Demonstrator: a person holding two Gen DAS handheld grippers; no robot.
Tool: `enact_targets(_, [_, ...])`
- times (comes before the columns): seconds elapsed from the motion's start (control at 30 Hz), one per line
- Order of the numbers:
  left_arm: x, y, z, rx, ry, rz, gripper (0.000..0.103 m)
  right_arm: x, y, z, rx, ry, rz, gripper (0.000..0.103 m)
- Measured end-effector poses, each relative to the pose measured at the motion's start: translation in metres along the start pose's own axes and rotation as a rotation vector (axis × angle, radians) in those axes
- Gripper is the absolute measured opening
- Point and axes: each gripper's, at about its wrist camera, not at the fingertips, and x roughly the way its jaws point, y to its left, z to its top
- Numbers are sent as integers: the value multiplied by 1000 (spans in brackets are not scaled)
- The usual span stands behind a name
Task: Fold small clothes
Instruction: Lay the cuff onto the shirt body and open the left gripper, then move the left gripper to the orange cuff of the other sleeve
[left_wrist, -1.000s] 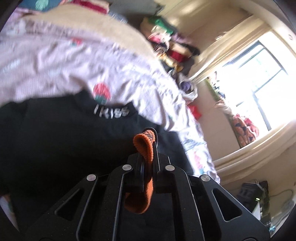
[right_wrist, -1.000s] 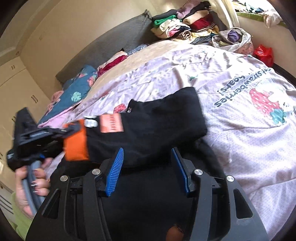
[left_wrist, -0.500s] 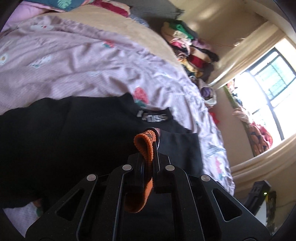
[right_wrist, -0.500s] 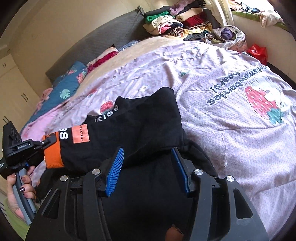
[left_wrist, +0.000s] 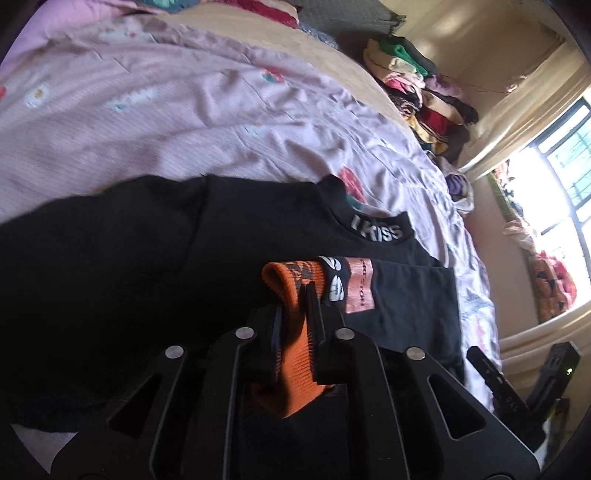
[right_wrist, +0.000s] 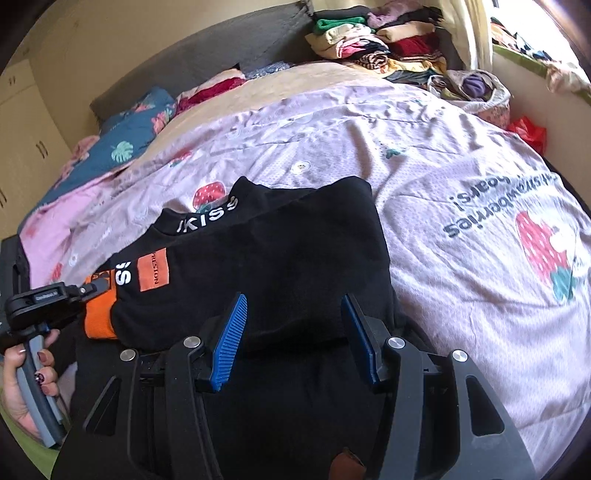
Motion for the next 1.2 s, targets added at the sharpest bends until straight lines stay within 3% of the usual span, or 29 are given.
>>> enact_targets(0.1, [-12,-12,-2,60,-38,32,4,7,0,2,-7,17,-10,52])
enact_targets(0.17, [-14,-24,-6,105,-34,26,10,12,-1,3,-5,32,-12,52])
enact_targets(0.23, [-8,-31,-10,132,-16,35,22,18,-3,1,0,54,-16,52])
enact_targets(0.27, [-4,-32,-12,141,-1,48,22,19,-4,0,0,61,-20,52])
enact_targets(0.37, [13,-28,-22,143,64,102,23,28,-10,-6,14,104,-55,52])
enact_targets(0.43, [20,-21,-26,135,85,125,33,35,-18,-11,49,136,-51,52])
enact_targets(0.6, [17,-10,-28,113,78,161,34,24,-17,-15,61,111,-34,53])
enact_targets(0.73, [9,-6,-30,100,75,154,34,2,-14,-19,78,58,12,65])
enact_targets(0.8, [3,-6,-32,92,73,152,41,-7,-10,-22,70,41,35,70])
enact_targets(0.87, [-5,-5,-33,95,62,152,47,-18,-4,-23,54,26,54,84])
enact_targets(0.97, [-14,-6,-36,100,57,151,54,-31,5,-25,38,8,76,91])
enact_targets(1.03, [-20,-6,-38,101,48,154,65,-38,10,-25,33,-3,92,94])
enact_targets(1.2, [-36,-1,-40,84,26,155,82,-49,25,-28,14,-17,107,96])
